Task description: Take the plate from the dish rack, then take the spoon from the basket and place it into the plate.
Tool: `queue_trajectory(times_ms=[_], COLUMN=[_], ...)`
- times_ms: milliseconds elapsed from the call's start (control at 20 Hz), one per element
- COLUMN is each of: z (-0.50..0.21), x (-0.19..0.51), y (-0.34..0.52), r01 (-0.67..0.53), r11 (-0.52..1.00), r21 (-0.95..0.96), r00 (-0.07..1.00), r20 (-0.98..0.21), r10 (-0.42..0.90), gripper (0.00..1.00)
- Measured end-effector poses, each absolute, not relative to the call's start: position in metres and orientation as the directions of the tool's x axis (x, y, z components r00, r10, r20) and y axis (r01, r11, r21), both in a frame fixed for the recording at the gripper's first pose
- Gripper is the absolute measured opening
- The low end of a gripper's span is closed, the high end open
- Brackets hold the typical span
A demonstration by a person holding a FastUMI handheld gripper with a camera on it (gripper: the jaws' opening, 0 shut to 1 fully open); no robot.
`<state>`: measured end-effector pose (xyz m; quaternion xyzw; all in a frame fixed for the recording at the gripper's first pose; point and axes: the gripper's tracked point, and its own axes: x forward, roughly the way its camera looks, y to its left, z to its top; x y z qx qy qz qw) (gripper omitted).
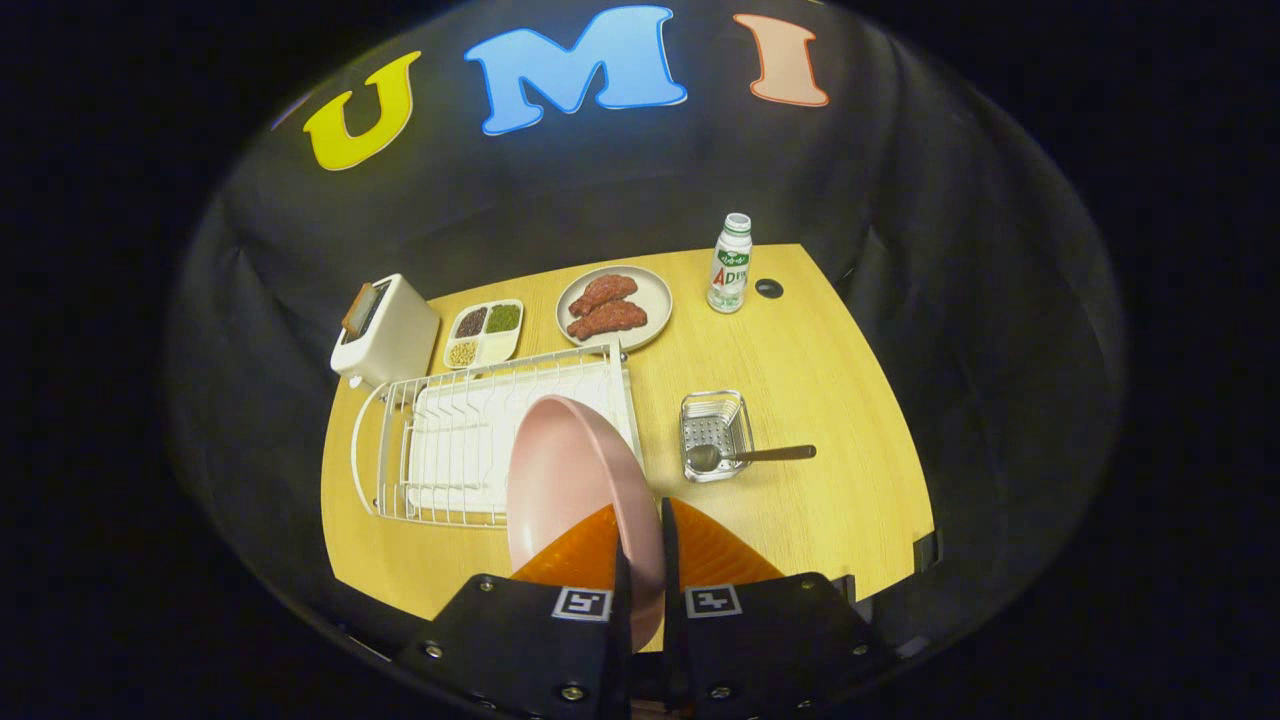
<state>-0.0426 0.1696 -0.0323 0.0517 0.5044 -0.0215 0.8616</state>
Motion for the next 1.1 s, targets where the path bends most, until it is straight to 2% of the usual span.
queue_trajectory(times_ms=[250,600,1000,1100], z=[-0.066,-0.147,-0.212,-0.22], x=[-0.081,-0.109,-0.114,-0.112], y=[0.17,0.185,0.19,0.189], r01=[0.057,-0.029,-0.136,-0.129], r11=[0.987,0.971,0.938,0.924], r21=[0.148,0.237,0.318,0.36], r00=[0.425,0.335,0.3,0.299], r20=[-0.898,-0.913,-0.889,-0.874], r10=[0.11,0.233,0.345,0.382], gripper=[0.13,0.13,0.12,0.12])
